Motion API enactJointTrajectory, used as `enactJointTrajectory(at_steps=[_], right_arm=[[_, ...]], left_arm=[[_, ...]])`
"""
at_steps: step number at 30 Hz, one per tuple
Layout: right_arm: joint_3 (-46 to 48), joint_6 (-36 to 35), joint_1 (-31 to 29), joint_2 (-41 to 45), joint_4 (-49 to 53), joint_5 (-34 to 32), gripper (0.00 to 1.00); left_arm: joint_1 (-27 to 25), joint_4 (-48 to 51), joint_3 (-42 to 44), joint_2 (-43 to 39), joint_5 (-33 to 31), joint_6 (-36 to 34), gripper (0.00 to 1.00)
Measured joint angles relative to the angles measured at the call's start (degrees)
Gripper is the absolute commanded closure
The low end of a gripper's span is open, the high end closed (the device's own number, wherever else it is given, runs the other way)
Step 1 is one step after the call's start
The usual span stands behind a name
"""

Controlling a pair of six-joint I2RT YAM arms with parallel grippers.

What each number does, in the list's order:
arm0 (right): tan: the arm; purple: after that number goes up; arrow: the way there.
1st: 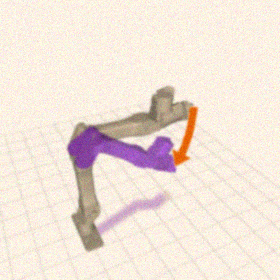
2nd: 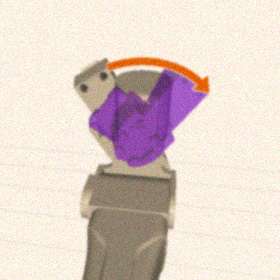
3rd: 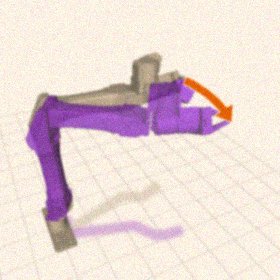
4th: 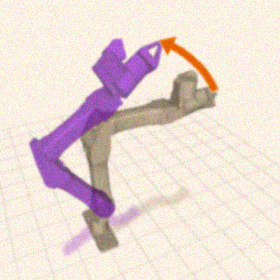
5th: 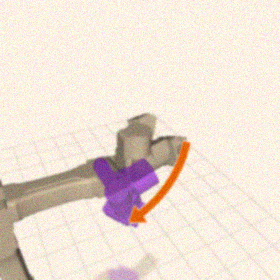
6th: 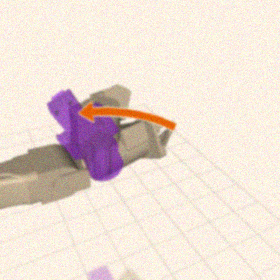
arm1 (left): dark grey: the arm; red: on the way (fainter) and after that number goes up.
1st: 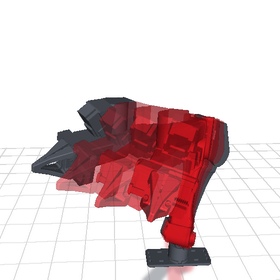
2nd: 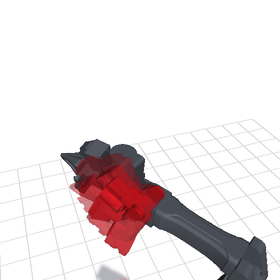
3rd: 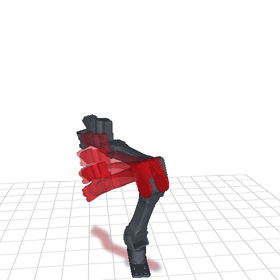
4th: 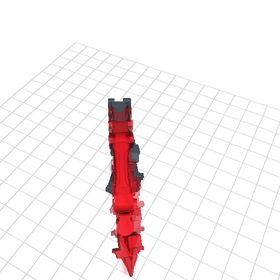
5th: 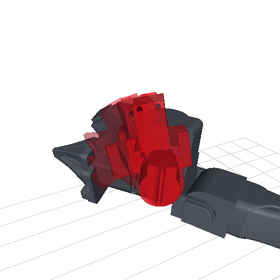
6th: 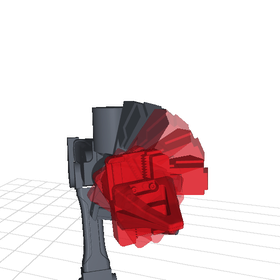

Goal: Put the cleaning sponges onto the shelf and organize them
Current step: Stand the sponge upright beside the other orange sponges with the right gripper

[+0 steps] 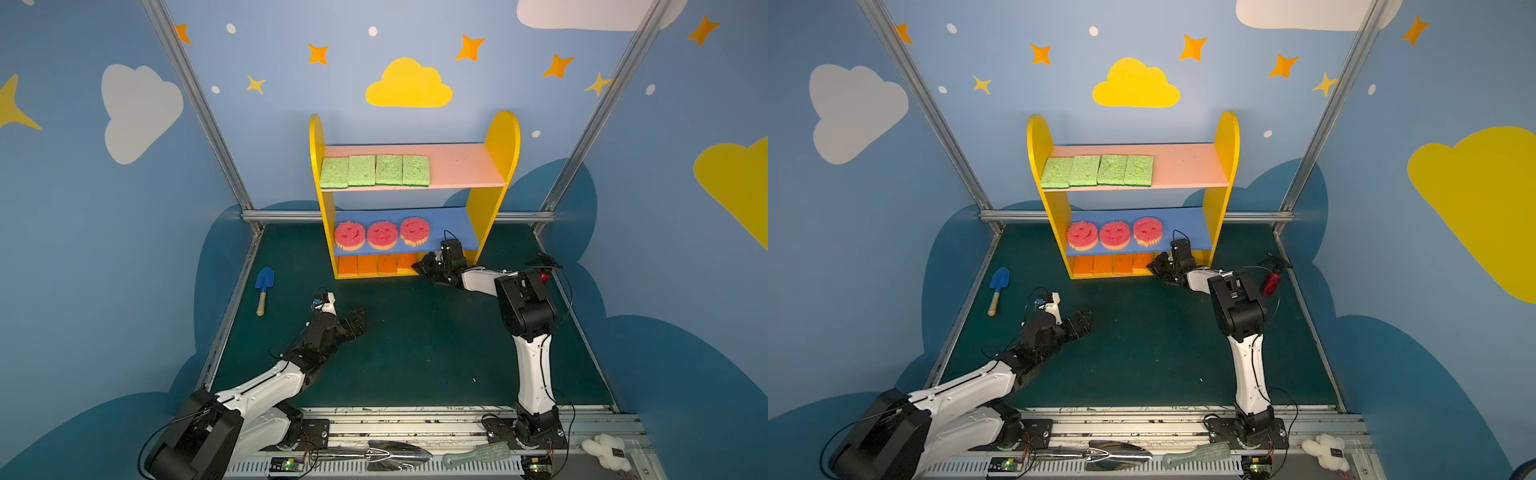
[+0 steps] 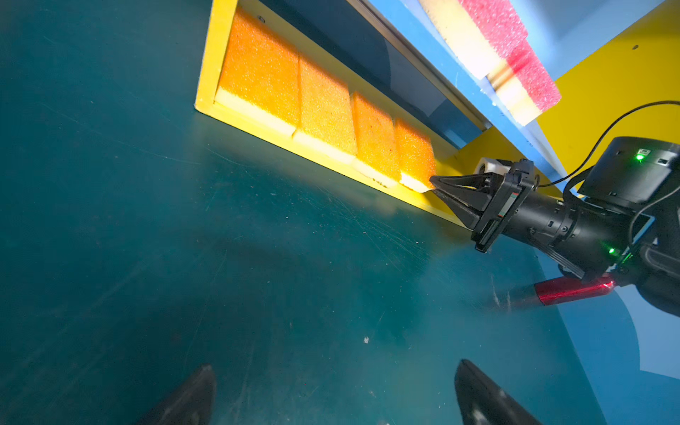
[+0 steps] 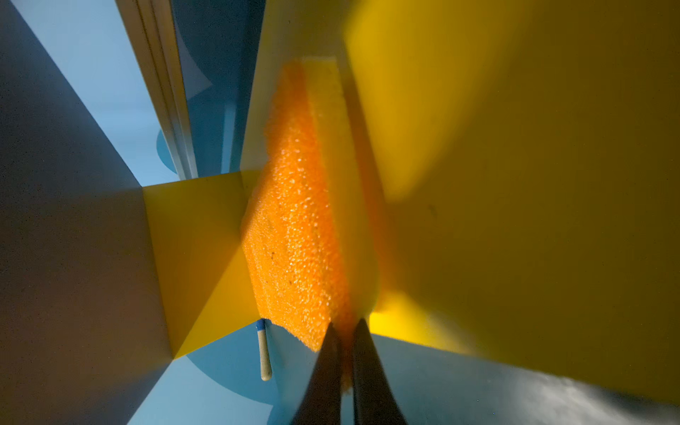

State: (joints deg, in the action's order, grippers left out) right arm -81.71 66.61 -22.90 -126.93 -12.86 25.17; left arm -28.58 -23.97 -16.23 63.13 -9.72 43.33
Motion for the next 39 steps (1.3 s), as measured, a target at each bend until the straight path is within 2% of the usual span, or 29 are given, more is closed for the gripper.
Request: enactJointTrajectory(at_steps=[20,29,39], right_arm=[[-1.95,-7.19,3.58,-0.85,6.51,5.57,0.92],[-2.67,-9.35,2.16,-0.72,8.41,7.06,0.92],[-7.61,-10.8,1.64,-2.62,13.44,8.2,0.9]], left_arm=[[0.09,-0.87,-0.02,3.43,1.01,0.07,0.0],[0.09,-0.98,-0.04,3.61,1.16,0.2,0.0],[0.09,-0.96,-0.04,3.19,1.14,0.2,0.0]])
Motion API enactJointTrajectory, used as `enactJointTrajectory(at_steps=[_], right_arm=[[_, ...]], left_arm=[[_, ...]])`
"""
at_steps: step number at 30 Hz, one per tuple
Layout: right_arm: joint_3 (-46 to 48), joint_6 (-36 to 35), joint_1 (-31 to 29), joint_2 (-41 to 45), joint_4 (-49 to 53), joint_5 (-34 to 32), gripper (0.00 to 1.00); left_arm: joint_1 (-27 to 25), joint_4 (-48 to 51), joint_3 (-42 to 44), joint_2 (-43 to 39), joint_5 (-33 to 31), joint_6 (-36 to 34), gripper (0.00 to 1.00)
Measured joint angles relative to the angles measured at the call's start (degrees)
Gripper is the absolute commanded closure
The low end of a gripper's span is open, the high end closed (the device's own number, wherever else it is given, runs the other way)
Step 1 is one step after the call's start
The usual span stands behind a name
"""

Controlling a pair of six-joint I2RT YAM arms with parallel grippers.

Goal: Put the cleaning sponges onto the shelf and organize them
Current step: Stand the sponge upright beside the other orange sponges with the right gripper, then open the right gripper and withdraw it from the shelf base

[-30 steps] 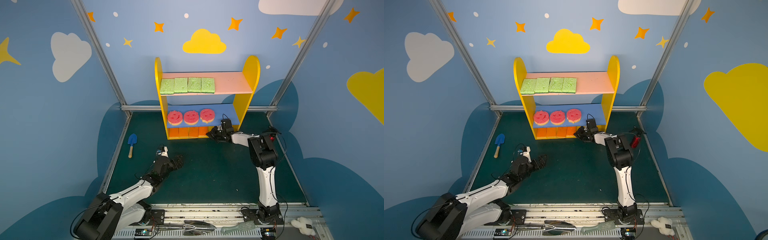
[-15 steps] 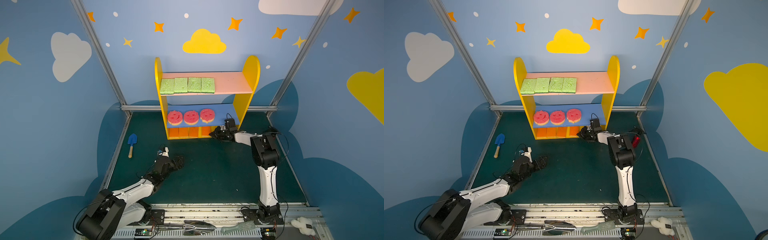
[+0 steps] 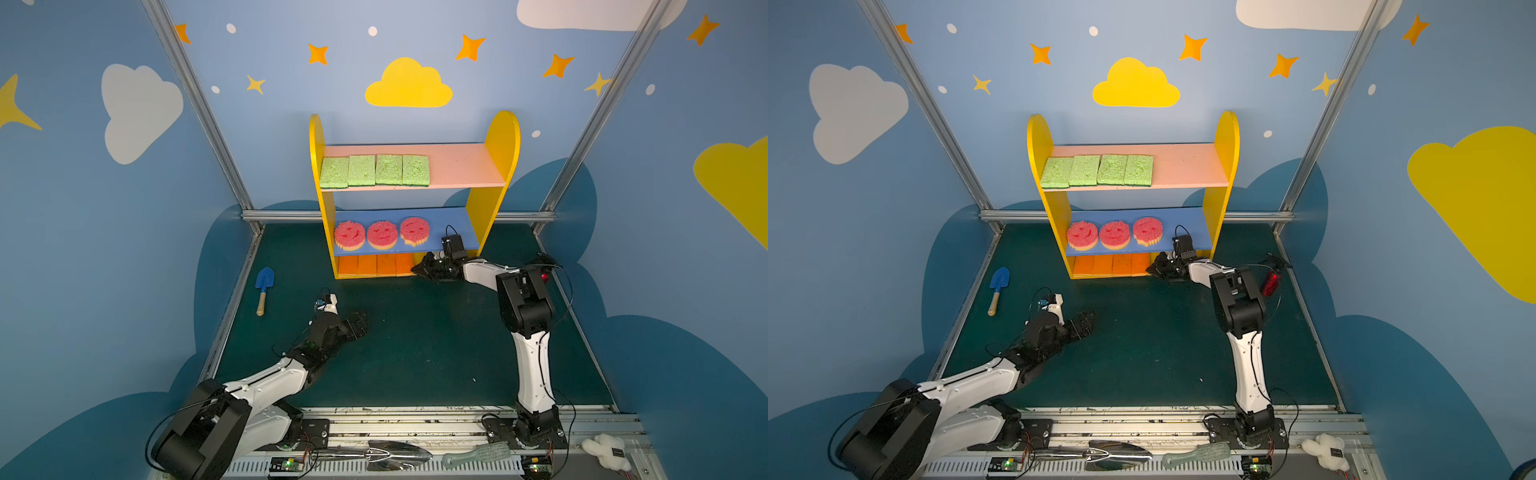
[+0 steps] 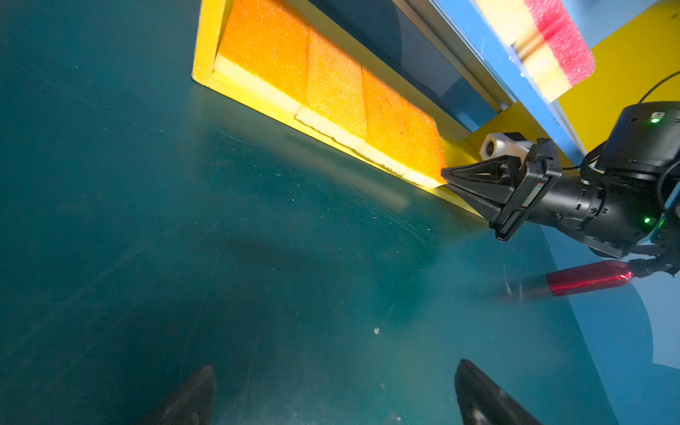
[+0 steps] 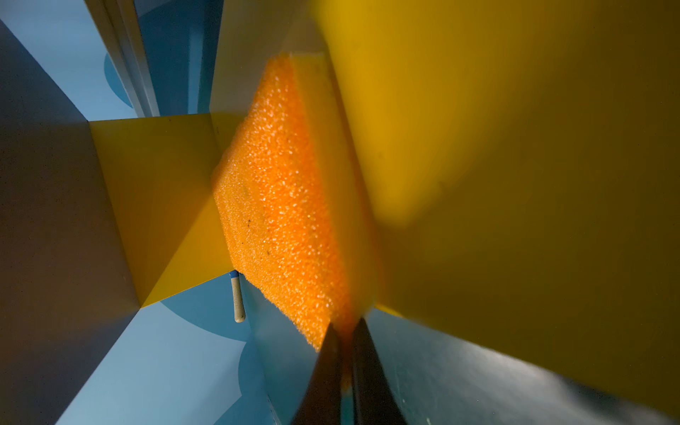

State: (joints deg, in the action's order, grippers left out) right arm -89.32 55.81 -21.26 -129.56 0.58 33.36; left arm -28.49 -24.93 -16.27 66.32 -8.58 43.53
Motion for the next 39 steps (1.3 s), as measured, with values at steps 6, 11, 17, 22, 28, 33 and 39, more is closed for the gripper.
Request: enactJointTrajectory(at_steps=[6,11,17,22,28,33,39], right_arm=[[-1.66,-0.2,-0.11,-1.05,0.59,0.35,0.82],[-1.75,-0.15,-0.24,-1.14,0.52,0.46,0.58],[-1.53,0.22,-0.22,-1.14,-0.48,1.22,0.44],[1.95,0.57,-0.28,0.48,-3.93,1.75,0.38],[11.06,-2.03,-0.59,9.31,-2.36,-0.35,0.35],[19.34,-4.2,-0.59,17.77,0.59,-1.73,0.35],[26.73,-9.33,-0.59,33.33,2.45,-4.15,0.35]], left_arm=[[0.04,0.0,0.02,0.0,0.0,0.0,0.0],[0.11,0.0,0.02,-0.02,0.0,-0.02,0.0],[0.11,0.13,0.0,-0.76,0.09,-0.04,0.0],[0.11,2.67,-0.02,-4.22,0.2,-0.07,0.0],[0.11,10.32,-1.92,-12.0,-0.44,-0.87,0.0],[0.13,17.62,-4.07,-19.45,-2.38,-2.64,0.0],[0.22,28.76,-7.56,-26.27,-5.03,-5.03,0.0]])
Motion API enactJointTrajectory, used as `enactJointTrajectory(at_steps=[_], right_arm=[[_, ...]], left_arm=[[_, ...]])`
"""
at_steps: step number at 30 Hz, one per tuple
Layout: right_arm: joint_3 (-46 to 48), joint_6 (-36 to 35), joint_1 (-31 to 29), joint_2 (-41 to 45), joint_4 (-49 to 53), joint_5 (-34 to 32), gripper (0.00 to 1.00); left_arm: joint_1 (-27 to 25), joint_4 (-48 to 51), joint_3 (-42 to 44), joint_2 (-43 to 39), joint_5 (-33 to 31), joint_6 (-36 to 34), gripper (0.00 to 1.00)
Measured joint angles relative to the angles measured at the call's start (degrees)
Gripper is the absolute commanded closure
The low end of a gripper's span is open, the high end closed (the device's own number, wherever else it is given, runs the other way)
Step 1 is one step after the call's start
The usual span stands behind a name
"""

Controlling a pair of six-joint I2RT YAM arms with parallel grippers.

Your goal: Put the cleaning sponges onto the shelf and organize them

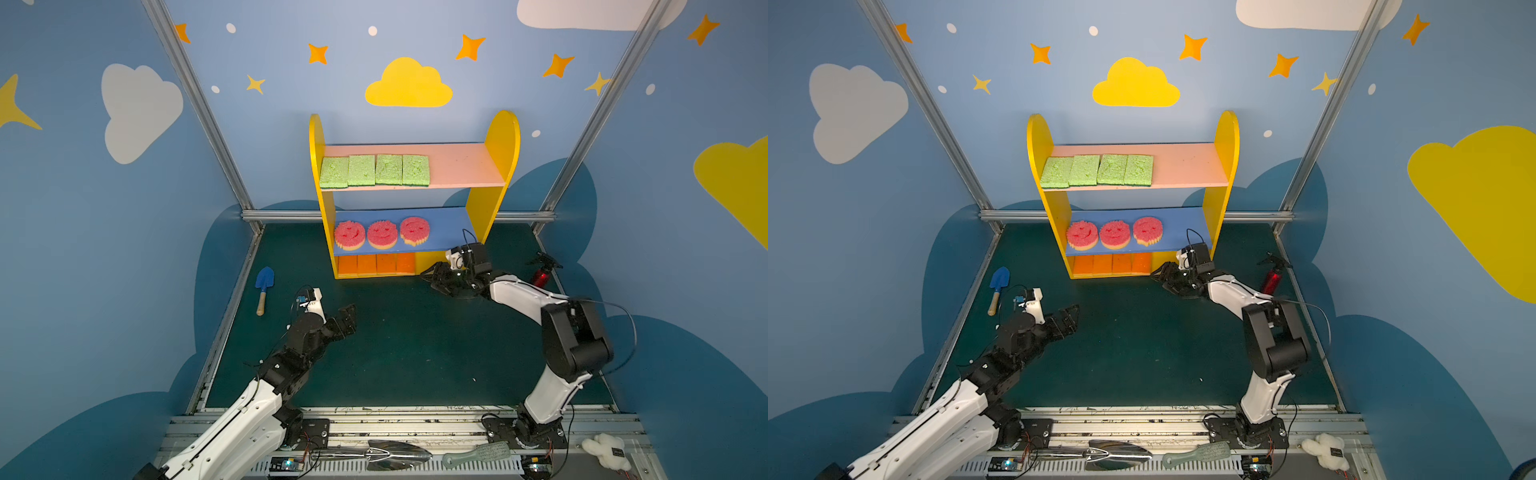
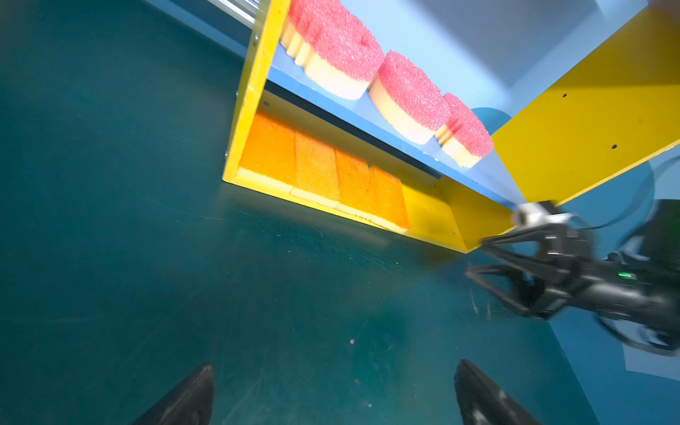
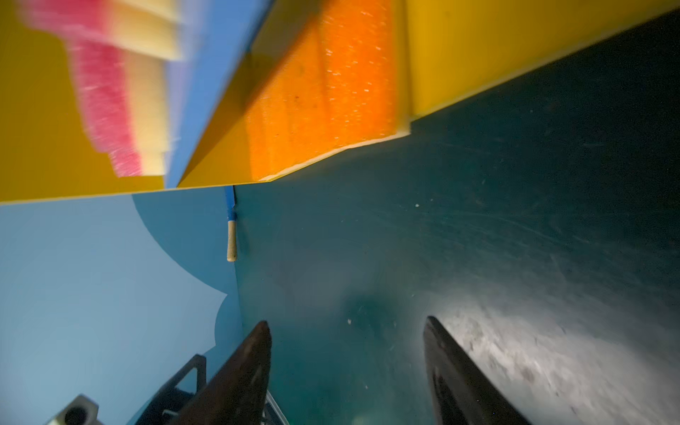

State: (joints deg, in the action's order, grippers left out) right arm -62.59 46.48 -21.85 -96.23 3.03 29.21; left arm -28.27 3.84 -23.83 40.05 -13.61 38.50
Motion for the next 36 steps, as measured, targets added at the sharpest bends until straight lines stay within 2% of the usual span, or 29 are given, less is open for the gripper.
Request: enactJointTrajectory(at_steps=[7,11,16,21,24,28,32,36], right_arm=[[8.7,-8.94,0.0,20.02,6.36,-6.56,0.34],[14.08,-16.26,0.0,29.16,10.49,-15.06,0.24],[25.49,-23.71,0.0,39.91,6.97,-28.7,0.21],[40.81,-32.81,0.55,48.06,-4.87,-46.31,0.18],[46.1,-36.28,2.71,49.29,-11.06,-51.89,0.14],[45.53,-36.24,6.88,47.41,-13.07,-55.45,0.14],[43.12,-36.24,8.98,40.52,-16.46,-57.24,0.14],[43.04,-36.22,9.77,32.89,-21.57,-57.68,0.14]], left_arm=[[0.15,9.9,-5.64,-0.9,-1.95,-4.33,0.0],[1.73,12.48,-9.66,2.51,-3.78,-8.48,0.0],[7.67,11.74,-13.14,9.05,-4.44,-15.06,0.0],[14.05,2.78,-11.72,18.03,-5.51,-23.87,0.0],[19.15,-1.88,-9.94,23.41,-5.68,-25.22,0.0],[25.35,-5.4,-8.44,29.46,-6.8,-23.91,0.0],[29.55,-9.66,-8.41,34.6,-5.4,-25.22,0.0],[31.21,-16.17,-8.2,38.62,-1.64,-26.8,0.0]])
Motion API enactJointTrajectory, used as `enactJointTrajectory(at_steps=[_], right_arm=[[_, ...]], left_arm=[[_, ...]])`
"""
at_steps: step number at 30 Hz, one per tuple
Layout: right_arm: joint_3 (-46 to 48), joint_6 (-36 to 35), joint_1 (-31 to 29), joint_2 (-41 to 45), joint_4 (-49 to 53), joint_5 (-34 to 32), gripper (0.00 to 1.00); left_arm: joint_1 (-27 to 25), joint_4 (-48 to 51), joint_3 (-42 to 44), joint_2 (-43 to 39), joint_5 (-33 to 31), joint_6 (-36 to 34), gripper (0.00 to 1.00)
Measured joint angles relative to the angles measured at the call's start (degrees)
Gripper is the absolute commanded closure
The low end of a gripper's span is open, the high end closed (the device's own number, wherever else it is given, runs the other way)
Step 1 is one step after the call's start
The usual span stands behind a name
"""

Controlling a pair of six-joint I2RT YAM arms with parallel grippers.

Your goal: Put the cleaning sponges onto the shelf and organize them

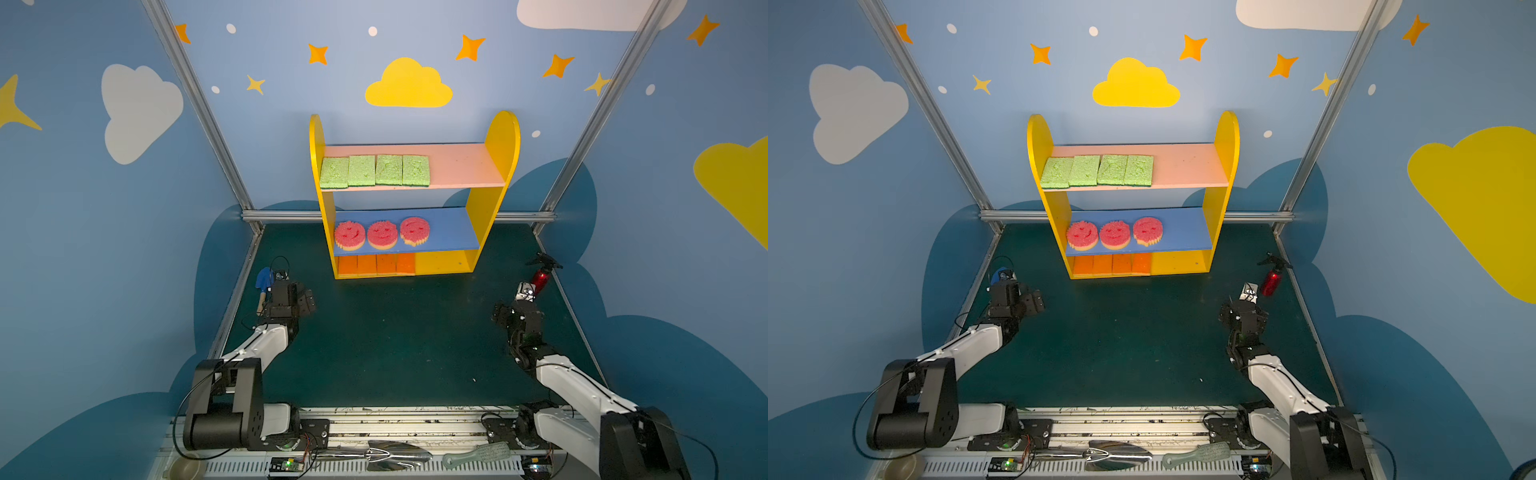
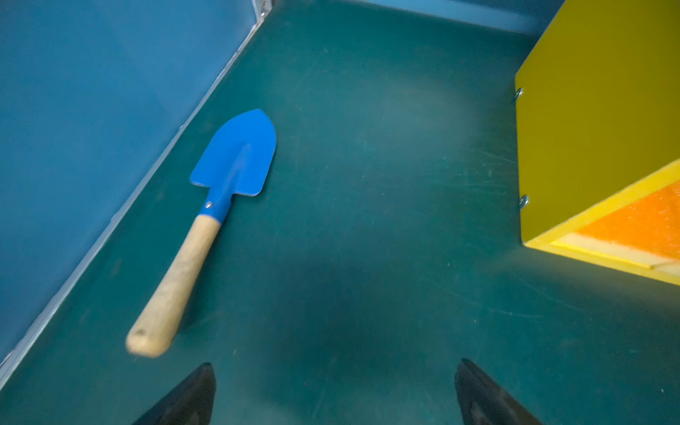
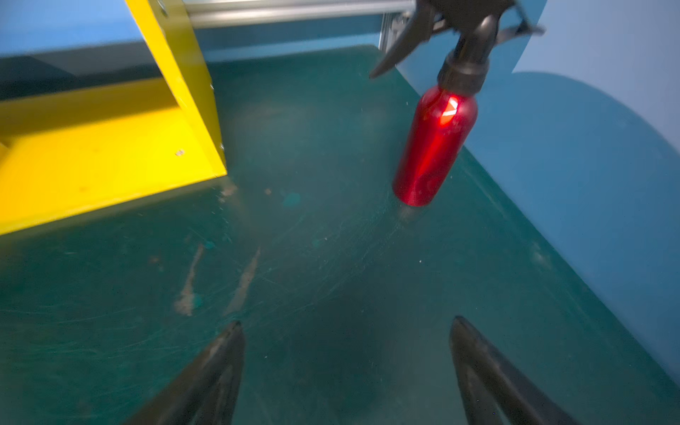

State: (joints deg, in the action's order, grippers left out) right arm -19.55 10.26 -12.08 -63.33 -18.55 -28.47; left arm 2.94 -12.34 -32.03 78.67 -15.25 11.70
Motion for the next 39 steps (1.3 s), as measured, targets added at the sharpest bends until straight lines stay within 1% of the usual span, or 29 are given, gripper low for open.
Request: enactJointTrajectory(at_steps=[4,7,12,13,16,18,19,21,23,25,27,29,35,39], right_arm=[[-0.13,-0.83,0.31,-4.72,-4.48,-0.24,0.13],[0.98,-2.34,1.03,-7.72,-12.5,-0.04,0.13],[3.98,-4.33,1.51,-8.39,-19.56,2.95,0.13],[4.68,-4.74,1.51,-8.37,-21.11,3.63,0.13],[7.67,-5.79,1.51,-8.2,-26.01,5.66,0.13],[9.29,-6.47,1.57,-8.22,-28.04,7.15,0.13],[9.51,-6.75,1.81,-8.48,-28.3,8.35,0.13],[8.41,-8.31,2.29,-11.19,-29.53,10.36,0.13],[4.22,-9.79,2.45,-16.57,-28.3,11.3,0.13],[-1.77,-10.08,3.56,-20.13,-23.45,13.11,0.13],[-6.78,-9.14,5.75,-21.0,-18.82,15.85,0.13],[-9.68,-8.31,7.56,-20.48,-15.91,17.35,0.13],[-10.34,-7.21,8.26,-20.17,-10.58,19.56,0.13],[-10.34,-7.02,8.24,-20.17,-9.16,20.17,0.13]], left_arm=[[0.42,-7.04,0.42,3.89,3.8,-1.6,0.0],[0.42,-10.34,0.28,6.4,5.68,-3.02,0.0],[0.37,-14.1,0.52,7.58,9.14,-5.4,0.0],[0.13,-16.24,1.33,7.43,9.35,-5.95,0.0],[-2.08,-28.5,9.11,6.58,7.45,-7.3,0.0],[-4.39,-35.95,14.82,8.02,5.25,-8.35,0.0],[-5.51,-37.86,16.48,9.31,4.52,-9.01,0.0],[-6.49,-37.44,16.31,10.93,4.07,-10.12,0.0],[-5.95,-34.91,13.07,10.67,4.46,-10.45,0.0],[-4.72,-34.6,10.1,10.12,5.4,-10.43,0.0],[-3.67,-34.64,8.39,9.49,6.36,-10.43,0.0],[-3.17,-34.6,8.07,9.27,6.91,-10.43,0.0],[-3.1,-33.16,8.33,9.27,8.04,-10.43,0.0],[-3.1,-33.16,8.33,9.27,8.2,-10.43,0.0]])
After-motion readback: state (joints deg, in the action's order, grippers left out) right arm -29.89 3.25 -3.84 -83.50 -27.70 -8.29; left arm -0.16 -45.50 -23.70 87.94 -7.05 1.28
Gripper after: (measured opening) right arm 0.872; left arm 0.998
